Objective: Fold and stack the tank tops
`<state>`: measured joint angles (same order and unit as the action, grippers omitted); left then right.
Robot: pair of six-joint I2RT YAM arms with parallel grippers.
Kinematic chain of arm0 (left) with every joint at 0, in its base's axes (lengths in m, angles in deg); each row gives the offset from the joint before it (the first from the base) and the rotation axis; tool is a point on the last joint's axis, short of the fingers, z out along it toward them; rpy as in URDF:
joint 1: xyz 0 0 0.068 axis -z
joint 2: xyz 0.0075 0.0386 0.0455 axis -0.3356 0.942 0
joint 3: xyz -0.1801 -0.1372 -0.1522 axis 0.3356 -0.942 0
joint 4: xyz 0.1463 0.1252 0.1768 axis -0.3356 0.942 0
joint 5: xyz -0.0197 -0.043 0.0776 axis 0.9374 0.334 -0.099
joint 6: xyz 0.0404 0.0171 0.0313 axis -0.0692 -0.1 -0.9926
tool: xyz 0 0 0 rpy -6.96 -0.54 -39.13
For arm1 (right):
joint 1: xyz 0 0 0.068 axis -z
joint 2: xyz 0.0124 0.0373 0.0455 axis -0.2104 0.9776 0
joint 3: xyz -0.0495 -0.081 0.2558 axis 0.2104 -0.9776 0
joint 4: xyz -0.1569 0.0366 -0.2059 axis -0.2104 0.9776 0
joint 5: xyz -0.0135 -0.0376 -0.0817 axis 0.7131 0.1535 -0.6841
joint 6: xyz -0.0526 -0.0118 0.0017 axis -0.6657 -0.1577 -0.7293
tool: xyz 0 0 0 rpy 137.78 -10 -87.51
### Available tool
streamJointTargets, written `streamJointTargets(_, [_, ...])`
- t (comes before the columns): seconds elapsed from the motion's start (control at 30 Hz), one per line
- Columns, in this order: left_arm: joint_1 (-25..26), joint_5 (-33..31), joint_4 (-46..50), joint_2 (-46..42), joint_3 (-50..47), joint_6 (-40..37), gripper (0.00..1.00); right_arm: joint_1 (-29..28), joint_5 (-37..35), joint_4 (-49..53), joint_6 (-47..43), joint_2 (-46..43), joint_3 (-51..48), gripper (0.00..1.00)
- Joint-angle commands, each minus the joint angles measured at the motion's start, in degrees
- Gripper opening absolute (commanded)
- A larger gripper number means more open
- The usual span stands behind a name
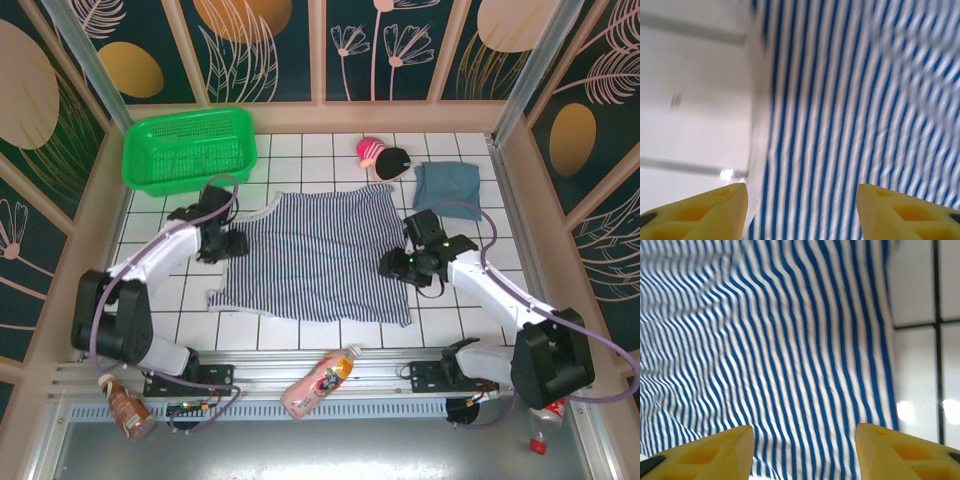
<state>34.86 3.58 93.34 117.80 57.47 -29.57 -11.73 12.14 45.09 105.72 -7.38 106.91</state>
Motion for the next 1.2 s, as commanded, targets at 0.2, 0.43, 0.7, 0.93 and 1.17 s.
streamJointTargets(0.2, [-0.48, 1.41, 5.37, -14.47, -15.81, 15.42, 0.59, 1.01, 3.83, 15.44, 4.6, -3.27, -3.88, 0.58])
streamJointTargets(0.43, [-0.41, 3.01, 1.44, -18.99, -23.31, 21.4, 0.58, -1.97, 4.53, 14.8, 5.95, -1.23, -5.46, 0.57])
streamJointTargets(0.7, [-0.47, -1.26, 2.24, -20.95, -24.07, 25.44, 0.58, -2.36, 5.62, 11.73, 6.33, 2.89, -8.55, 0.54])
streamJointTargets(0.93, [-0.47, -4.54, 1.51, -26.76, -27.62, 32.81, 0.56, 0.49, -0.22, 6.92, 7.94, 3.57, -8.67, 0.52])
streamJointTargets(1.17, [-0.42, -1.34, -3.7, -22.47, -27.7, 31.49, 0.5, 0.2, 0.25, 4.44, 7.01, 4.34, -11.48, 0.42])
